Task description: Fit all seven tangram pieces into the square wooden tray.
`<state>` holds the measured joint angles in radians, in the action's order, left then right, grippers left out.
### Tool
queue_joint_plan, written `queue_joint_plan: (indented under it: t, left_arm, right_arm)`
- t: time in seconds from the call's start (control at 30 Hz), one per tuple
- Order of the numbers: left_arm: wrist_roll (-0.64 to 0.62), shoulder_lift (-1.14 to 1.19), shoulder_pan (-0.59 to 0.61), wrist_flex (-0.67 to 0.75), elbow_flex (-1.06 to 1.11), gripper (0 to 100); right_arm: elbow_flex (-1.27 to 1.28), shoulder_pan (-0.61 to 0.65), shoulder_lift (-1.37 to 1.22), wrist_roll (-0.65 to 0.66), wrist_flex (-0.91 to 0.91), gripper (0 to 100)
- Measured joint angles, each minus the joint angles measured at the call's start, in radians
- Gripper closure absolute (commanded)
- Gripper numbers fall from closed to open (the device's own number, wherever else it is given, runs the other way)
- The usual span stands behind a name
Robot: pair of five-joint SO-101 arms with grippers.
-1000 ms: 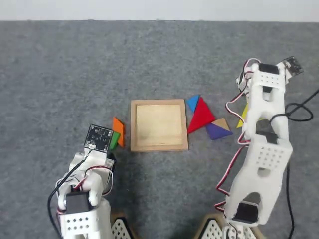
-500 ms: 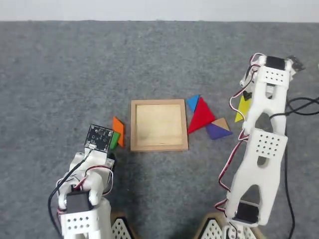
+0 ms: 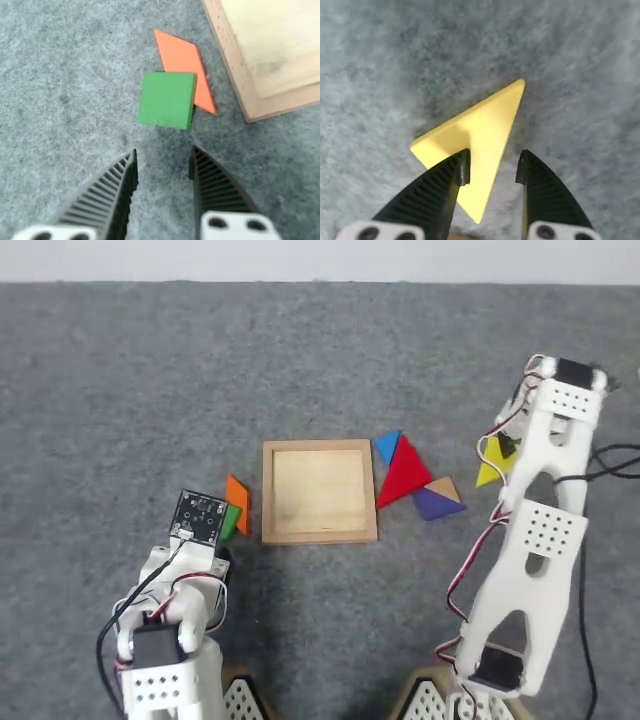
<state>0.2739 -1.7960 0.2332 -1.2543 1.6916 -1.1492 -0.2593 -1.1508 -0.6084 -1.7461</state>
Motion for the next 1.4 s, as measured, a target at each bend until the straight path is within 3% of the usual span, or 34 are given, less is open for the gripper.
queue_joint_plan:
  t: [0.53, 0.63, 0.83, 1.03, 1.4]
  left_arm:
    - [0.0, 0.0, 0.0, 0.0, 0.0, 83]
    - [0.0, 0.0, 0.0, 0.0, 0.0, 83]
    - [0.0, 0.0, 0.0, 0.0, 0.0, 83]
    - [0.0, 0.0, 0.0, 0.0, 0.0, 83]
    - [0.0, 0.0, 0.0, 0.0, 0.0, 83]
  right_arm:
    - [0.003, -0.074, 0.037, 0.35, -0.005, 85.5]
    - [0.095, -0.034, 0.107, 0.448, -0.005, 85.7]
    - [0.264, 0.17, 0.315, 0.801, -0.006, 85.9]
    - [0.431, 0.353, 0.463, 0.784, -0.006, 90.8]
    - [0.511, 0.42, 0.551, 0.778, 0.034, 91.9]
